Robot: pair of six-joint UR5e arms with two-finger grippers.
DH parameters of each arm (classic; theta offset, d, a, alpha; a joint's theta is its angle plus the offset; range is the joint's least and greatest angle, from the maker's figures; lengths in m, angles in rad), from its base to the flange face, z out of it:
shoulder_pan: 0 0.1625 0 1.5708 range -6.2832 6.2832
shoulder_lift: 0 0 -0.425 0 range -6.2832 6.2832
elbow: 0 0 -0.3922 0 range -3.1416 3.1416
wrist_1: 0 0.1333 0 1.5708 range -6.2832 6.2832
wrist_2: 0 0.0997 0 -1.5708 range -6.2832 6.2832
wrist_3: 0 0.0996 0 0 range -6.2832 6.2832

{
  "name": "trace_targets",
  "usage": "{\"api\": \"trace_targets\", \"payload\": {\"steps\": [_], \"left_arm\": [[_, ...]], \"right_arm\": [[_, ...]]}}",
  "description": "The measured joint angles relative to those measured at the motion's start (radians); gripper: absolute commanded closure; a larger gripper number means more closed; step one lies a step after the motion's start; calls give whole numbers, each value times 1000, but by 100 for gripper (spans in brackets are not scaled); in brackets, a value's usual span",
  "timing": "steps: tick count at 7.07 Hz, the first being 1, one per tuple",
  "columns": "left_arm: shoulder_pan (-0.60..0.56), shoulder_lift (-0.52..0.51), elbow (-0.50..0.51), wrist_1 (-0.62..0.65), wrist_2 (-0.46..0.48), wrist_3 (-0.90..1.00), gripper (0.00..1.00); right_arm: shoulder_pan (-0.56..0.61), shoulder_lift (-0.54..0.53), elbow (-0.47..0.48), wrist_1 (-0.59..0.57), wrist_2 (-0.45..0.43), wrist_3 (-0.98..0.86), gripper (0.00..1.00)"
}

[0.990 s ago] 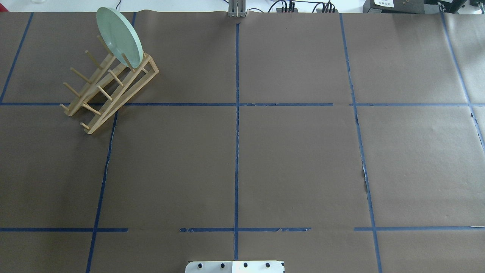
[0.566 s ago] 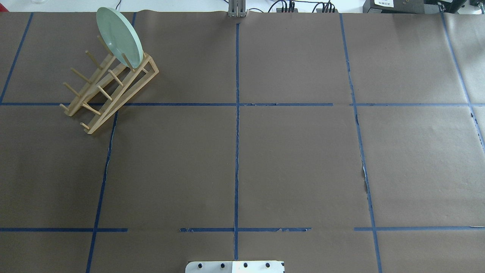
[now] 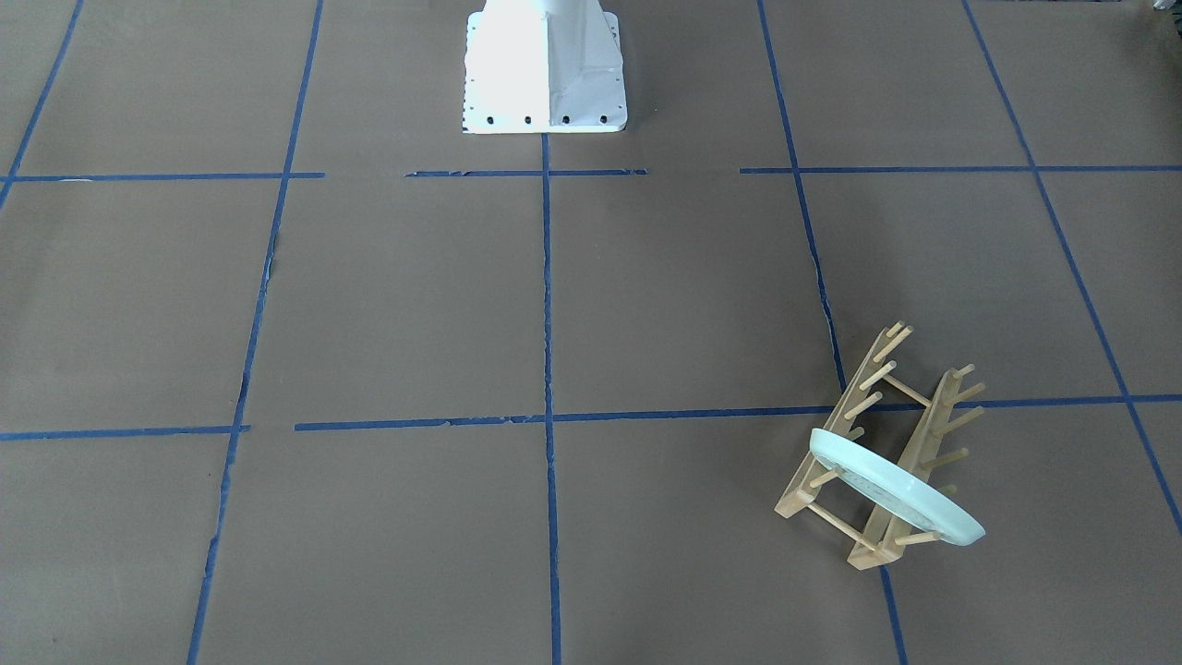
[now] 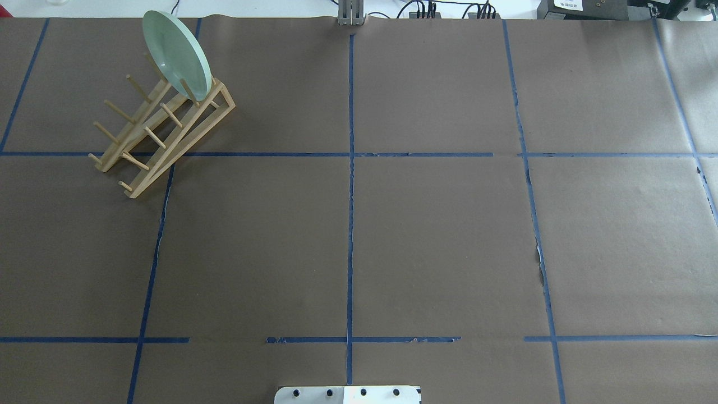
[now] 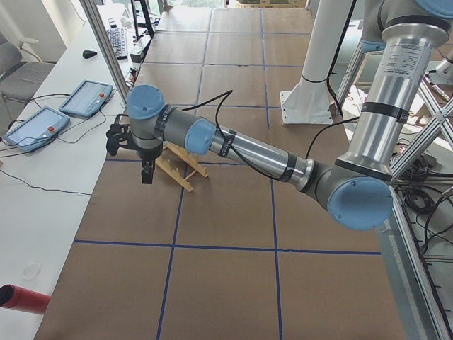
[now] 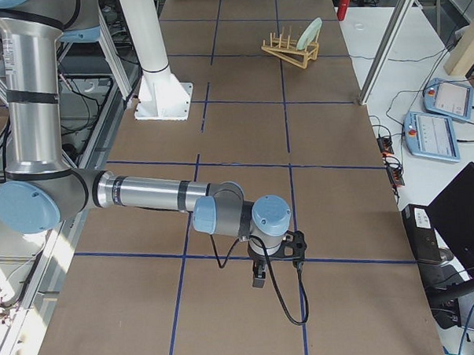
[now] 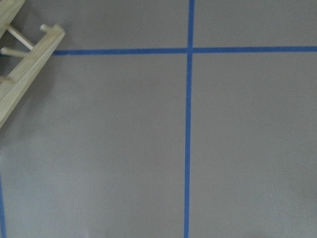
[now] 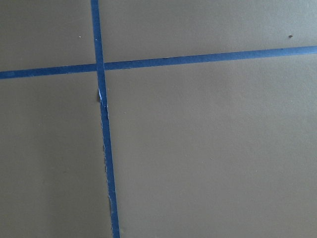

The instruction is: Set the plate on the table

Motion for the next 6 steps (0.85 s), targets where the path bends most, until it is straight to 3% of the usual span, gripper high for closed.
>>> {"api": "trace_targets", "payload": {"steps": [3,6], "left_arm": [[121,-3,13,-436,-10,-551,0],[271,-24,145,-831,185,-1033,0]], "right_arm": [[0,0,0,0,0,0,0],[0,0,1,0,0,0,0]]}}
